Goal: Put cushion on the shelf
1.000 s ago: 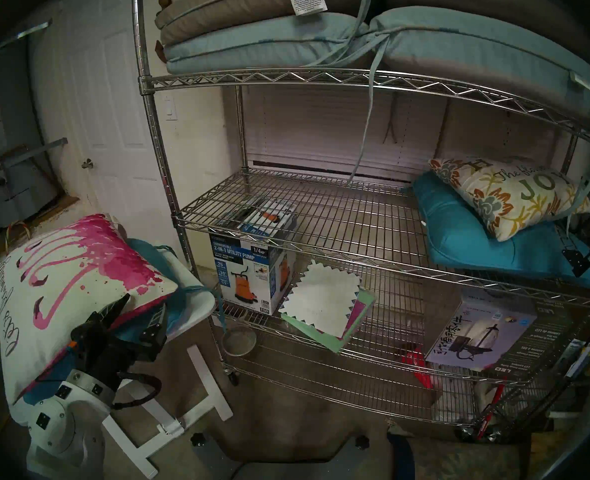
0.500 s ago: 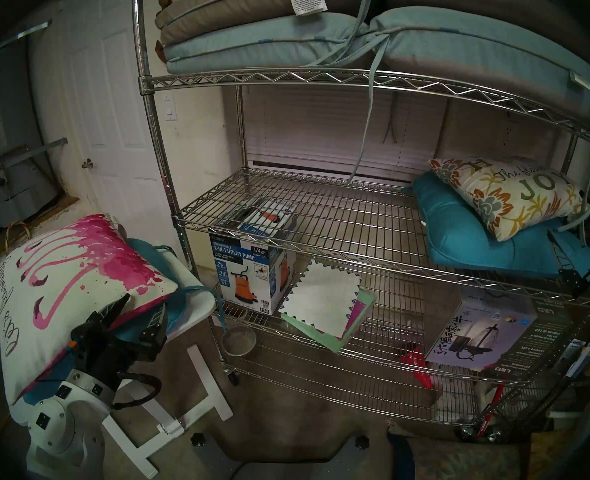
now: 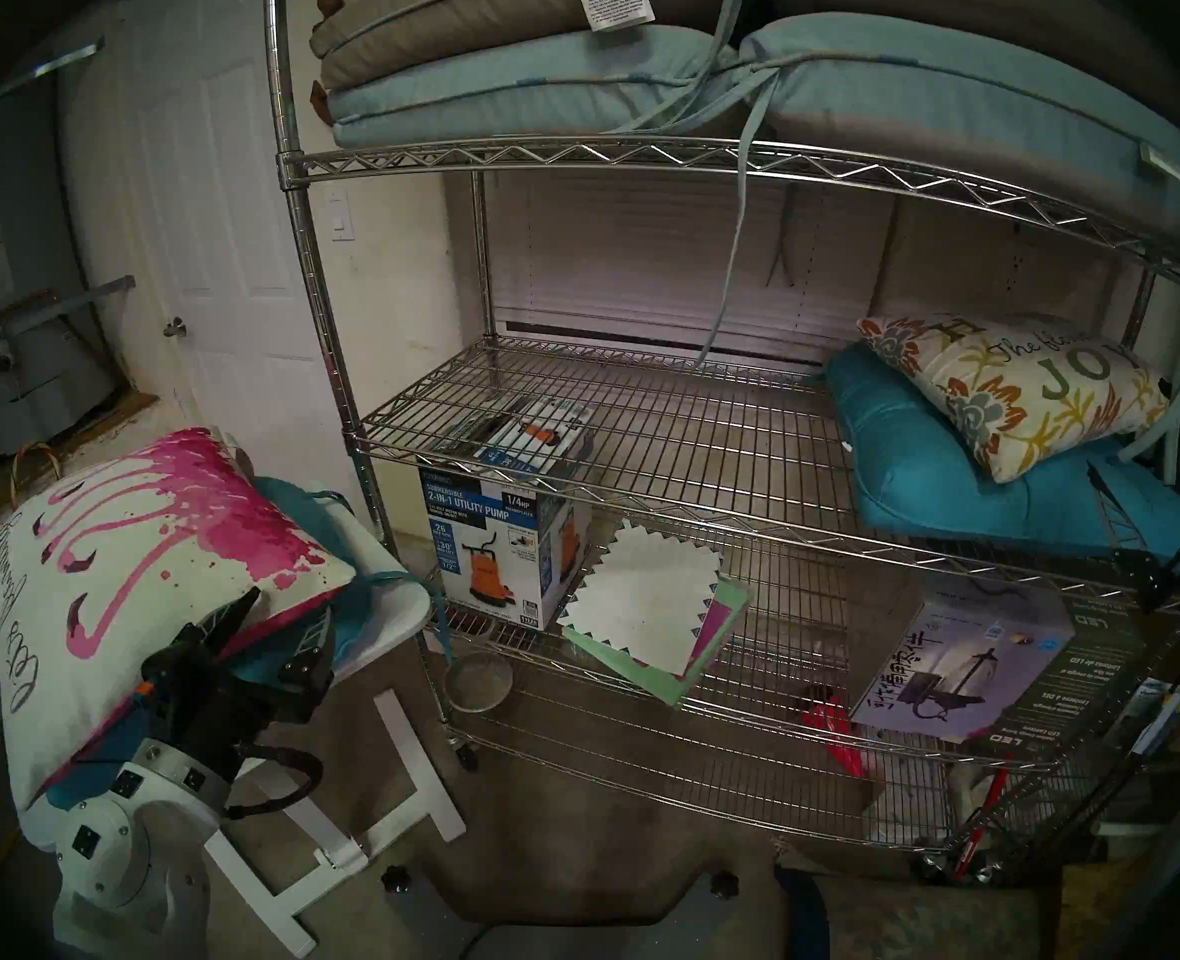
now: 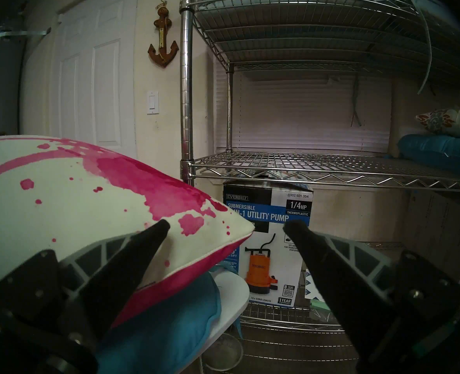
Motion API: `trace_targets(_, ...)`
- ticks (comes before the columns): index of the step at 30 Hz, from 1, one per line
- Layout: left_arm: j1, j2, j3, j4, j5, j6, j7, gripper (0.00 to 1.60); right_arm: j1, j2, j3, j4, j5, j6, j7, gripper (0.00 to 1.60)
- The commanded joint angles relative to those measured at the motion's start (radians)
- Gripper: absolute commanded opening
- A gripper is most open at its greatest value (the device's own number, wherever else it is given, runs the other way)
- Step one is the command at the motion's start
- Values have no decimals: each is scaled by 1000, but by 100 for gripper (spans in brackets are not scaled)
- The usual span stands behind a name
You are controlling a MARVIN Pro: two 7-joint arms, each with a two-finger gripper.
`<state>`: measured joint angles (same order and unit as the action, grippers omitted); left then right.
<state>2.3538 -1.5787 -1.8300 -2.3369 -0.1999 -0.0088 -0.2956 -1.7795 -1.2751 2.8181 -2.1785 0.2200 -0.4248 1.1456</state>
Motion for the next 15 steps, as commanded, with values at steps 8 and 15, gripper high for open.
trace_targets(8, 2, -3, 2, -23, 3, -2, 3, 160, 22, 7, -28, -43, 10, 8, -9, 160)
trace_targets(15, 2, -3, 2, -23, 3, -2, 2, 160, 25, 6, -28, -43, 9, 10, -7, 160)
